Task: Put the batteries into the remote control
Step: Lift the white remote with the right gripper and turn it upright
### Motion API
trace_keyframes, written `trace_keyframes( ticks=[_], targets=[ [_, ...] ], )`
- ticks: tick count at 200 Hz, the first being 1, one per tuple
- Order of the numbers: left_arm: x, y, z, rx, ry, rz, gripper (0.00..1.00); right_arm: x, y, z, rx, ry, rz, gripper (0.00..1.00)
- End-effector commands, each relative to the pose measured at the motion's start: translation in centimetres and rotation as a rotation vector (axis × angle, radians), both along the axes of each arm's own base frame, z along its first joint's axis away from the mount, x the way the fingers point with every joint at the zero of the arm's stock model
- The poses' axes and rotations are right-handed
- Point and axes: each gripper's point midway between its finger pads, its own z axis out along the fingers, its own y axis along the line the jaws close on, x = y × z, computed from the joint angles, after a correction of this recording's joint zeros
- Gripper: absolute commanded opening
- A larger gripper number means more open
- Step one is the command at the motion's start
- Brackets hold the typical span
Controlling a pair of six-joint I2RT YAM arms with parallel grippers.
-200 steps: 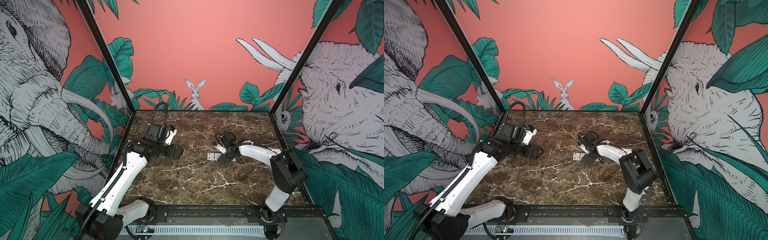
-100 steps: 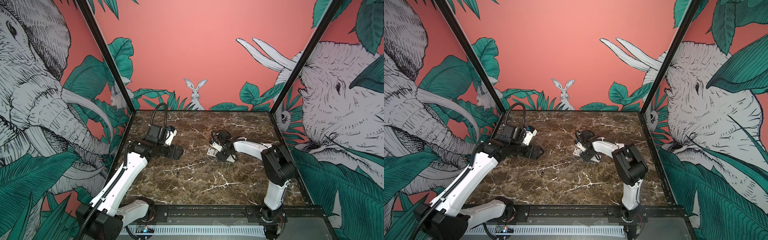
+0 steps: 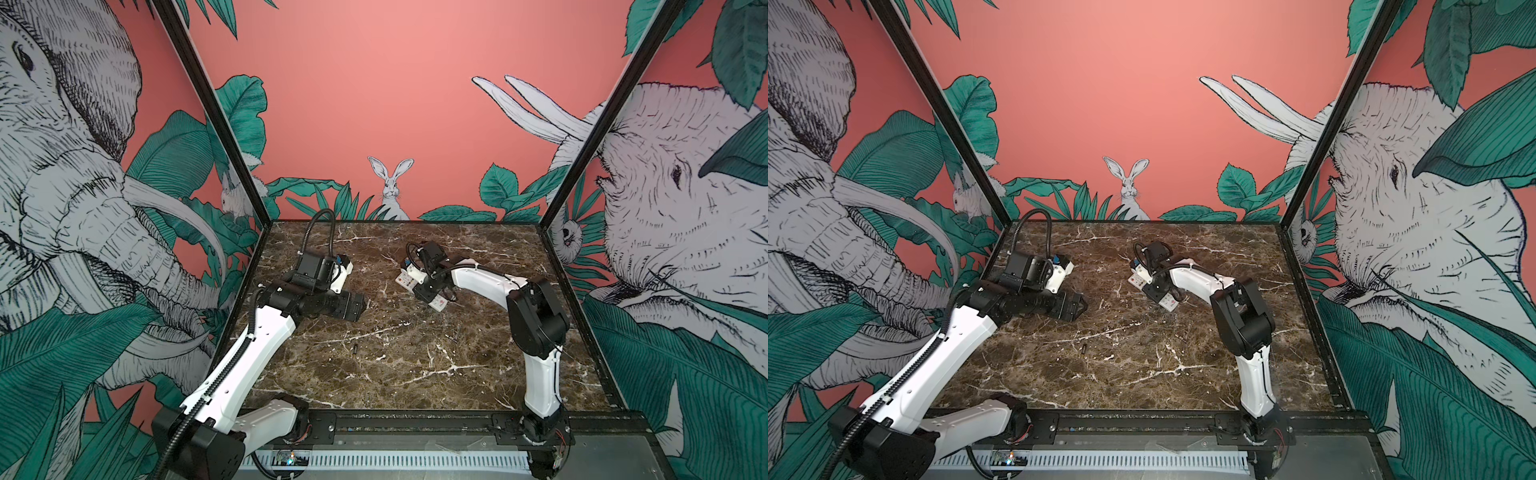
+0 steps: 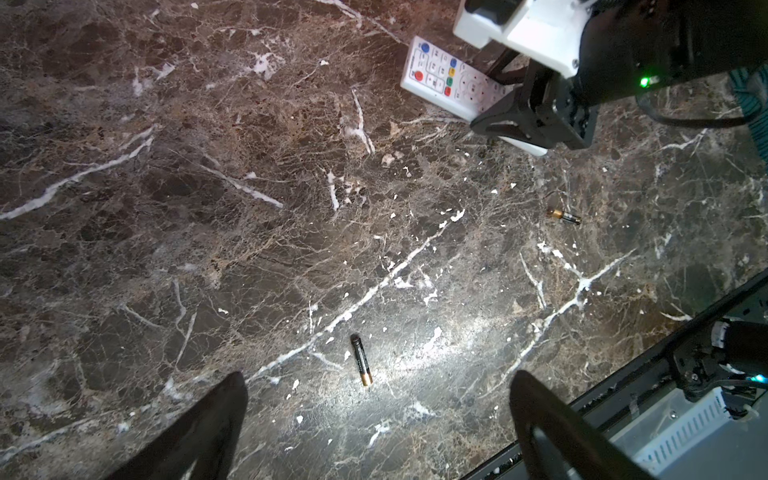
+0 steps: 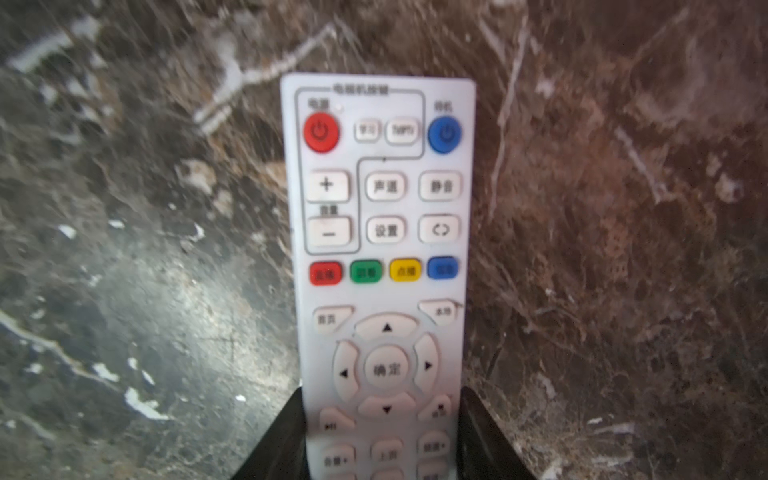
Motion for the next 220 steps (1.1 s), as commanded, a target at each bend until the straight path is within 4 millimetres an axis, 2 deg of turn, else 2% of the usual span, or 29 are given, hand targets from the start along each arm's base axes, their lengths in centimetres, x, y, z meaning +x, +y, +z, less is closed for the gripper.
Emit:
trace_keyframes(
  ticks=[1, 30, 79, 98, 120, 147, 153, 195, 207, 220],
  targets=[
    [-0.3, 0.5, 0.2, 0.006, -0.025, 0.016, 1.0, -0.6, 2.0, 0.6, 0.046, 0.015, -0.074, 0.41],
    [-0.1, 0.5, 0.1, -0.004, -0.038, 0.029, 1.0, -2.0, 2.3, -0.7, 0.058, 0.057, -0.294, 0.39],
    [0.5, -0.5, -0.2, -0.049, -0.023, 0.03, 1.0, -5.5, 1.0, -3.5, 0.04, 0.142, -0.636, 0.39],
    [0.7, -0.9, -0.6, -0.068, -0.014, 0.033, 1.0, -6.8, 1.7, -3.9, 0.063, 0.142, -0.658, 0.48],
    [0.8, -1.2, -1.1, -0.085, 0.002, 0.037, 1.0, -7.8, 2.2, -3.6, 0.07, 0.116, -0.643, 0.67],
    [0.9, -1.3, -1.7, -0.089, 0.013, 0.043, 1.0, -8.6, 1.7, -3.0, 0.039, 0.093, -0.617, 0.74],
    [0.9, -1.3, -1.7, -0.09, 0.013, 0.044, 1.0, -9.5, 0.8, -3.8, 0.006, 0.102, -0.615, 0.76],
    [1.3, -1.8, -2.0, -0.105, 0.025, 0.045, 1.0, -11.4, -0.6, -4.7, -0.033, 0.112, -0.606, 0.73],
    [1.5, -2.0, -2.0, -0.116, 0.029, 0.043, 1.0, -11.8, -0.7, -4.8, -0.044, 0.103, -0.599, 0.68],
    [1.7, -2.3, -2.1, -0.128, 0.032, 0.041, 1.0, -12.1, -0.9, -4.9, -0.061, 0.097, -0.596, 0.58]
  ],
)
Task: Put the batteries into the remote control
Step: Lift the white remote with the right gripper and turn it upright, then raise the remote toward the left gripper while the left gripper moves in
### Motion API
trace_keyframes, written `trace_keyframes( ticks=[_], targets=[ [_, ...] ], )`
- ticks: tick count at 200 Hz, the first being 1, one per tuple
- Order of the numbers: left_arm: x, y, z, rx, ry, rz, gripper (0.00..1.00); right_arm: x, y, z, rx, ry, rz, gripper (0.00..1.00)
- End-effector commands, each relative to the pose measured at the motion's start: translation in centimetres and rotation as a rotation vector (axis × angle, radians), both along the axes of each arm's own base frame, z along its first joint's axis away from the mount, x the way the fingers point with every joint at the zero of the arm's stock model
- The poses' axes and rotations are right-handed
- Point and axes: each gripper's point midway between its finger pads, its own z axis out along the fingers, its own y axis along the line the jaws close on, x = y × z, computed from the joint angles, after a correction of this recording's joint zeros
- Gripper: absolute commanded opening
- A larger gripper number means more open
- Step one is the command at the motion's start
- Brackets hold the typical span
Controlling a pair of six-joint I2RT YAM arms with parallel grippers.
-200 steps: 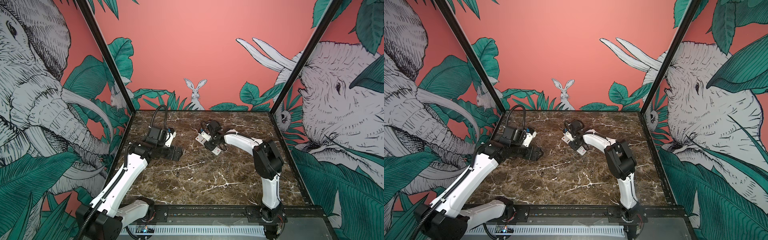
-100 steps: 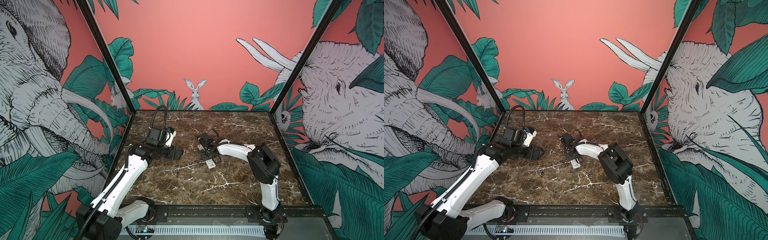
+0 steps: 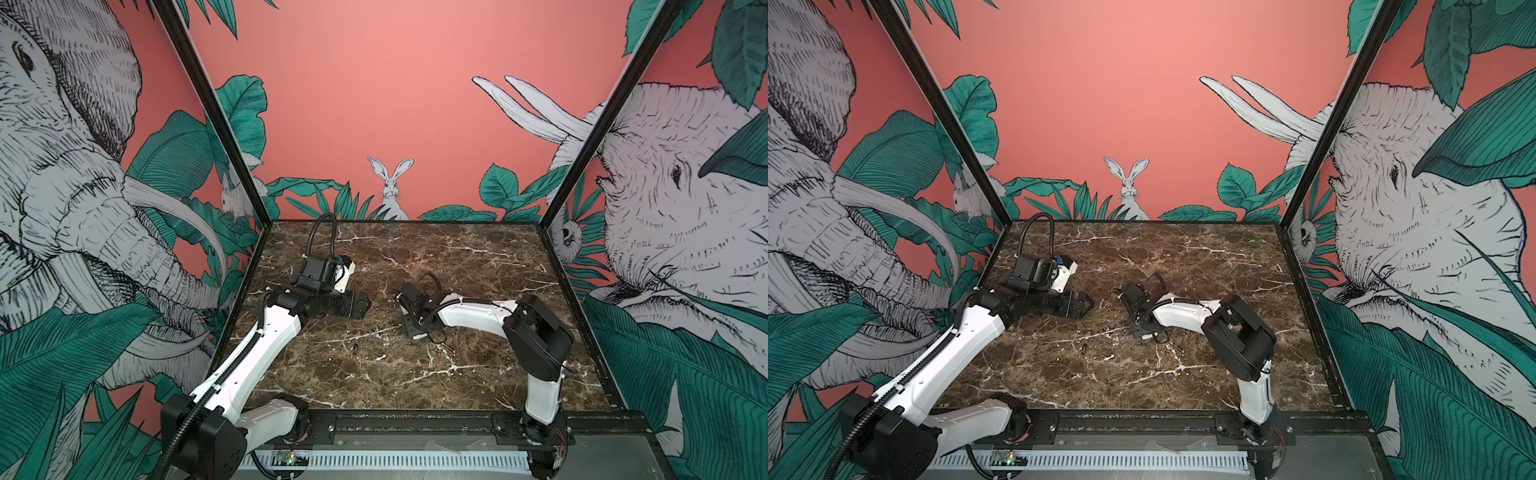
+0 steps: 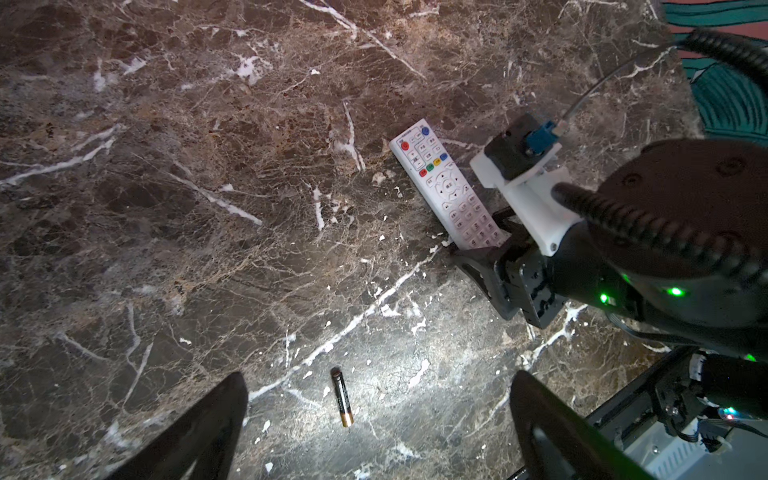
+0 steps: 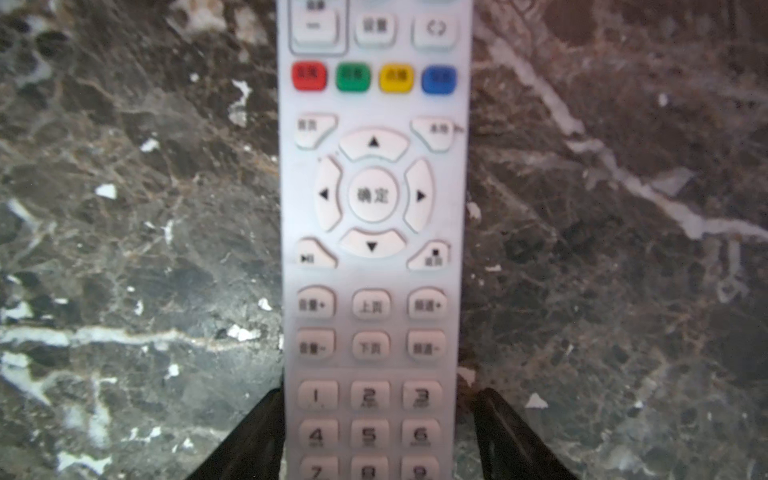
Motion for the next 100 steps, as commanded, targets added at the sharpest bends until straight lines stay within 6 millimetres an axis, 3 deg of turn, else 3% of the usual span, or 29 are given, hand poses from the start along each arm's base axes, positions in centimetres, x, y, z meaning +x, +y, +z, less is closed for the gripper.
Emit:
trace_keyframes(
  ticks=[1, 20, 54, 91, 100],
  targets=[
    [0.1, -0.8, -0.2, -0.038, 0.013, -0.005, 1.0, -1.4, -1.5, -0.7, -0.077, 0.011, -0.007, 0.57],
    [0.2, -1.3, -0.4, -0.062, 0.017, -0.014, 1.0, -1.5, -1.4, -0.7, -0.074, 0.014, -0.001, 0.46],
    [0.2, -2.3, -0.4, -0.134, -0.013, -0.045, 1.0, -1.4, 0.5, 1.5, 0.051, -0.039, 0.081, 0.38],
    [0.4, -4.1, 1.6, -0.291, -0.086, -0.077, 1.0, -2.2, 3.8, 7.3, 0.348, -0.156, 0.229, 0.38],
    [0.3, -4.7, 2.1, -0.343, -0.11, -0.094, 0.99, -2.5, 4.1, 9.8, 0.417, -0.19, 0.259, 0.38]
  ],
)
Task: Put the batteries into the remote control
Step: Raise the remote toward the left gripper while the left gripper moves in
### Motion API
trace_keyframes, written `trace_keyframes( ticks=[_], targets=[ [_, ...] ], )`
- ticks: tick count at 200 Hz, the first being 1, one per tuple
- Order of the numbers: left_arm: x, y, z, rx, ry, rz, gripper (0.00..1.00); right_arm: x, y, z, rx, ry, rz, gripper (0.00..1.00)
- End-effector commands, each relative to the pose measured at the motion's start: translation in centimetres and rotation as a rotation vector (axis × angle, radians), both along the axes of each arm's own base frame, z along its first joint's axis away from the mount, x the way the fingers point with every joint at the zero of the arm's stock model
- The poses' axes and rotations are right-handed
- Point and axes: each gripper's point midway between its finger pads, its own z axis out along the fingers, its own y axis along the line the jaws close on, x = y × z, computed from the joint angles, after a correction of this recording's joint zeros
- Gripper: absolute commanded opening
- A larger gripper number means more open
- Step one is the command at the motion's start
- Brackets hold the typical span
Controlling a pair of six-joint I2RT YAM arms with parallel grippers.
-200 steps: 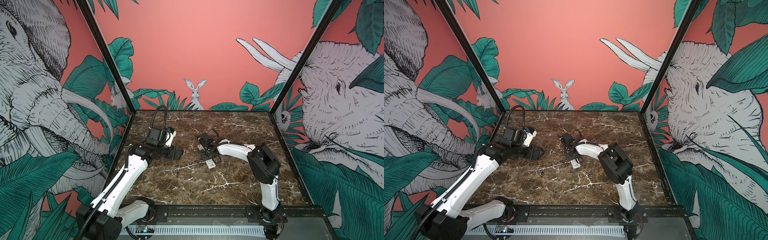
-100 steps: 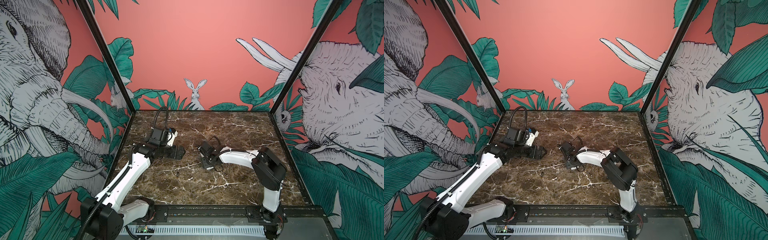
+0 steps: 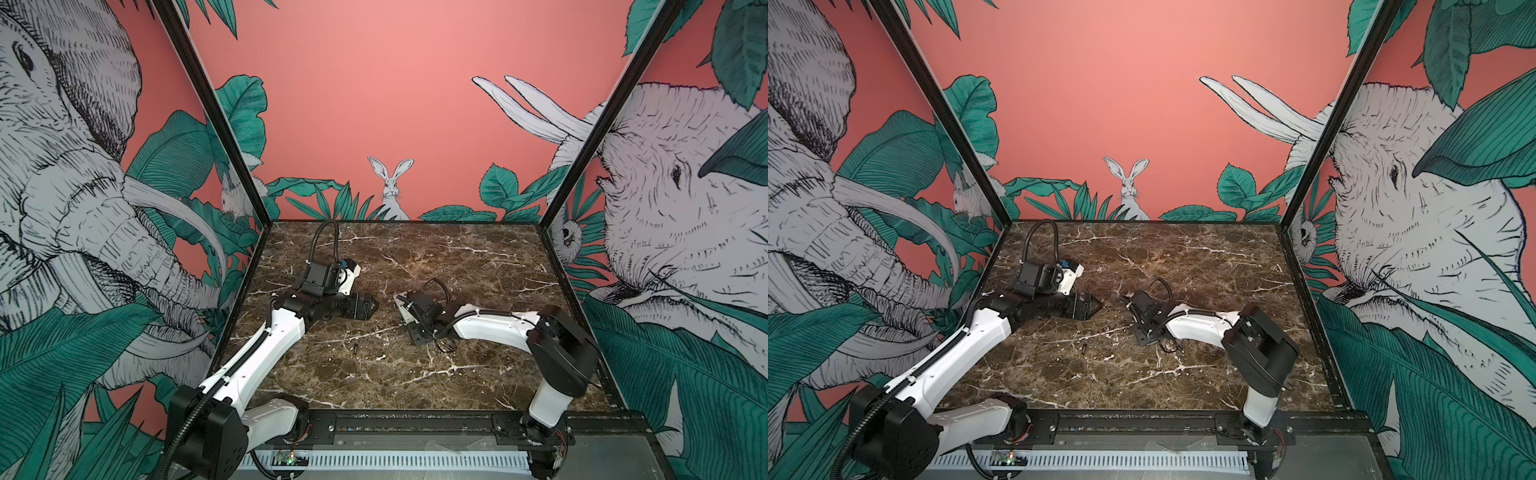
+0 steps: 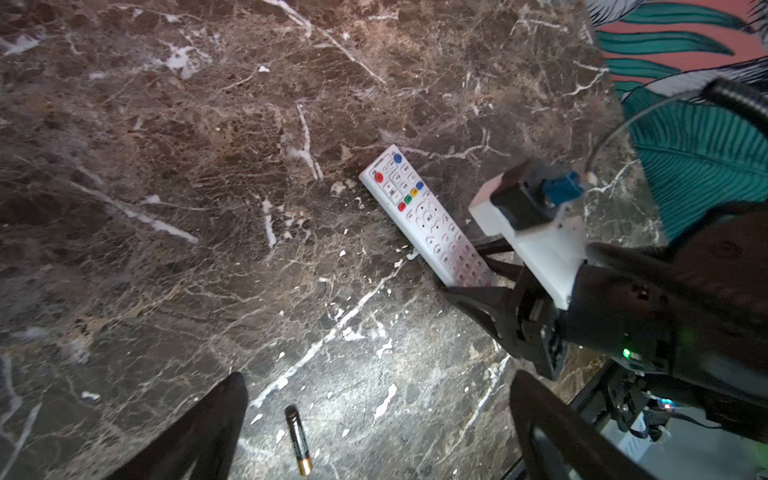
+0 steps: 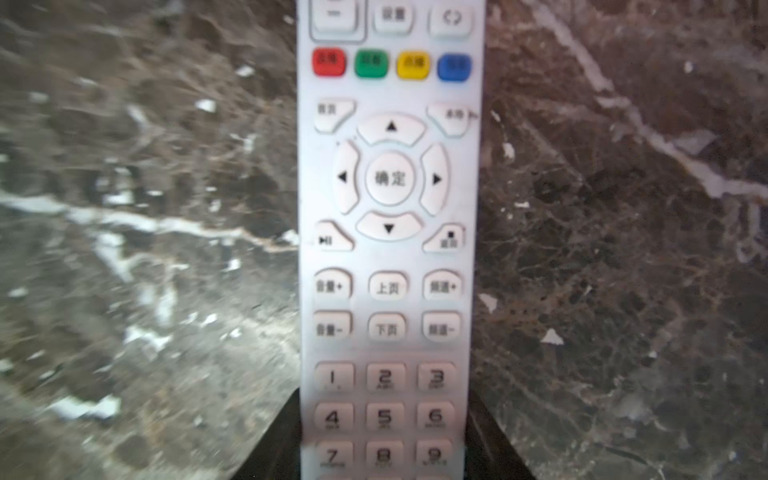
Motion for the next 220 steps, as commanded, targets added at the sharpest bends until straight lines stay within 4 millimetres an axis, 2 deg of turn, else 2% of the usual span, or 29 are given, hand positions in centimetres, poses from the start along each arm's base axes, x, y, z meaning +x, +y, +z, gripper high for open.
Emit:
trace_keyframes(
  ticks=[1, 21, 76, 113, 164, 199, 220],
  targets=[
    [0.2, -2.2, 3.5, -0.184, -0.112, -0.049, 1.0, 0.4, 3.8, 7.2, 0.271, -0.134, 0.119, 0.38],
    [-0.1, -3.1, 5.6, -0.29, -0.18, -0.084, 1.0, -0.3, 3.9, 10.6, 0.377, -0.155, 0.162, 0.38],
    [-2.4, -5.4, 14.8, -0.591, -0.443, -0.293, 0.99, -2.7, 2.7, 19.7, 0.741, -0.185, 0.254, 0.38],
    [-4.1, -6.7, 18.3, -0.732, -0.49, -0.473, 0.99, -5.4, 1.8, 24.8, 0.891, -0.237, 0.364, 0.39],
    [-5.5, -7.2, 21.8, -0.773, -0.59, -0.607, 0.99, -7.9, 1.3, 28.9, 1.046, -0.267, 0.459, 0.39],
    [-7.4, -8.2, 23.3, -0.787, -0.609, -0.735, 0.99, -9.2, 2.3, 30.2, 1.158, -0.207, 0.552, 0.39],
    [-8.2, -9.0, 23.4, -0.784, -0.597, -0.788, 0.99, -9.5, 2.6, 30.6, 1.195, -0.193, 0.586, 0.39]
  ],
)
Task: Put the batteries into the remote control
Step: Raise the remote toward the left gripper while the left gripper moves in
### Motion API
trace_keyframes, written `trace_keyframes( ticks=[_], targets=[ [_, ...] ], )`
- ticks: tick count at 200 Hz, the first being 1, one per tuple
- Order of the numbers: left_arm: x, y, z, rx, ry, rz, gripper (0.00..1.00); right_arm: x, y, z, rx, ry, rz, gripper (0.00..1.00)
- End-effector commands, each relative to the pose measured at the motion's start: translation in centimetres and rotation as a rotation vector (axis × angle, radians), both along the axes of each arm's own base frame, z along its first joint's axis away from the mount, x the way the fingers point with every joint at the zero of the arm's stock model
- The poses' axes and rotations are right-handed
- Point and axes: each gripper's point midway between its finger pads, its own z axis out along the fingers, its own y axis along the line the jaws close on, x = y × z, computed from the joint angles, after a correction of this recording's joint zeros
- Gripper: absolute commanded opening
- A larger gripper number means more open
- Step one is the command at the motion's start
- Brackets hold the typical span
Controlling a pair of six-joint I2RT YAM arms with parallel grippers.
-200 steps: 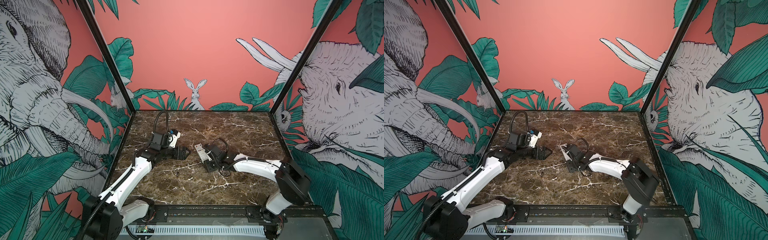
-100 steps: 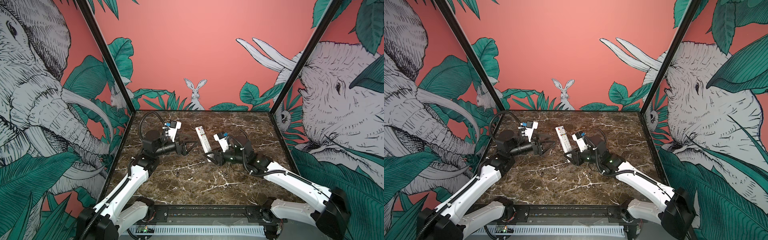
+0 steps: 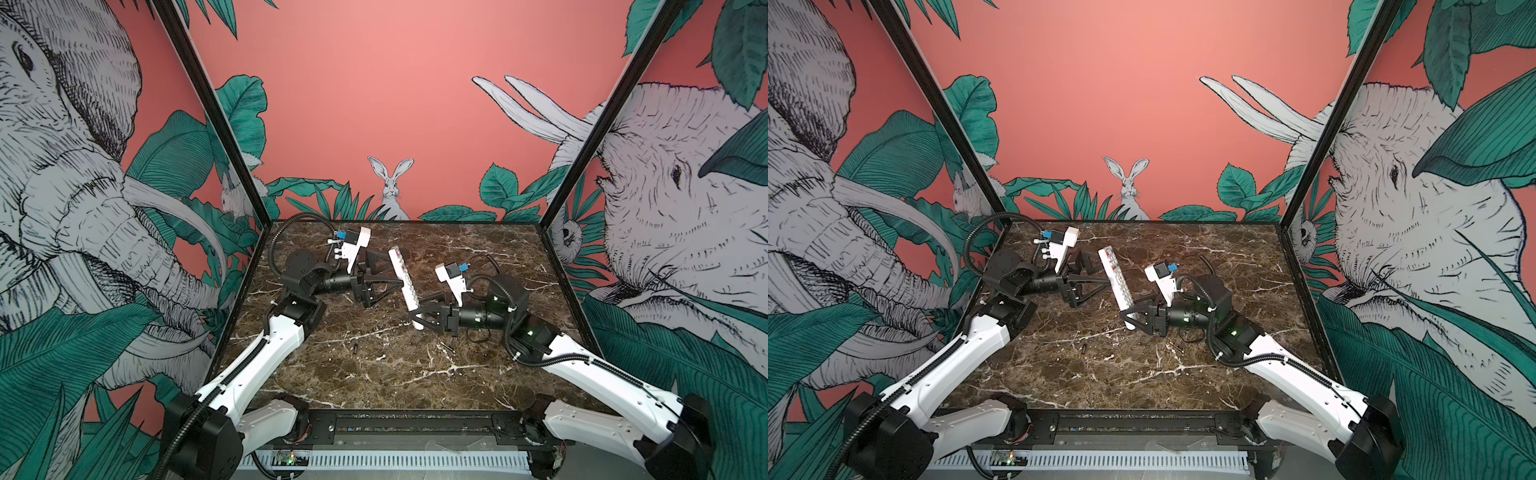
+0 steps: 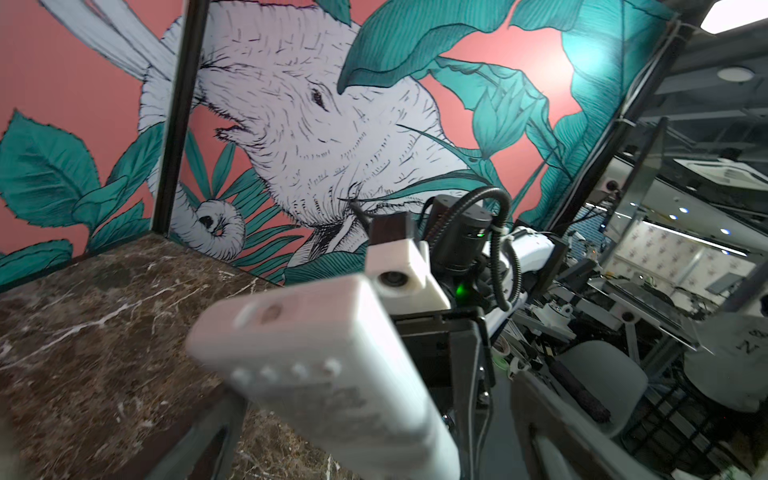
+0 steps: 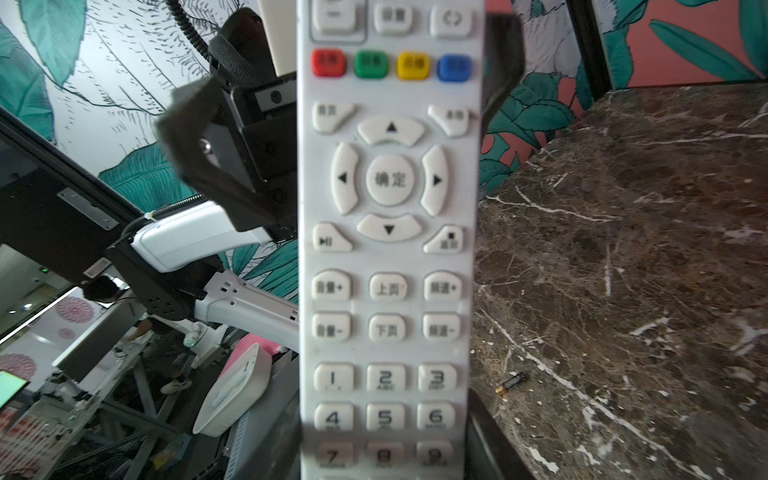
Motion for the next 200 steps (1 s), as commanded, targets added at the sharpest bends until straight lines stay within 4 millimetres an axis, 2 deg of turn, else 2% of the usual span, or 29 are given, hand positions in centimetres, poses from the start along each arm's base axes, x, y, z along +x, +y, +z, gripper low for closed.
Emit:
trace_keyframes(
  ticks=[1, 26, 63, 91, 119, 147, 168, 200],
  targets=[
    [-1.9, -0.5, 1.3, -0.003, -0.083, -0.095, 0.99, -1.2, 0.2, 3.5, 0.135, -0.058, 0.093, 0.39],
    [-2.1, -0.6, 1.8, -0.014, -0.099, -0.092, 0.93, -1.4, 0.4, 3.4, 0.147, -0.056, 0.113, 0.39],
    [-2.2, -0.6, 2.2, -0.019, -0.111, -0.09, 0.64, -1.2, 0.5, 2.3, 0.136, -0.039, 0.109, 0.41],
    [-1.9, -0.6, 1.8, -0.017, -0.104, -0.07, 0.54, -1.0, 0.6, 1.3, 0.124, -0.028, 0.1, 0.43],
    [-1.1, -0.9, 1.1, 0.001, -0.08, -0.049, 0.35, -0.9, 0.7, 0.5, 0.111, -0.02, 0.096, 0.49],
    [0.5, -1.2, -0.3, 0.04, -0.033, 0.016, 0.27, -0.5, 0.8, -0.2, 0.088, -0.013, 0.084, 0.68],
    [2.5, -1.4, -1.9, 0.111, 0.019, 0.107, 0.24, 0.7, 0.5, -2.2, -0.025, -0.025, -0.003, 0.81],
    [5.1, -1.6, -4.1, 0.193, 0.146, 0.206, 0.19, 2.9, -1.6, -4.4, -0.199, -0.111, -0.189, 0.88]
  ],
)
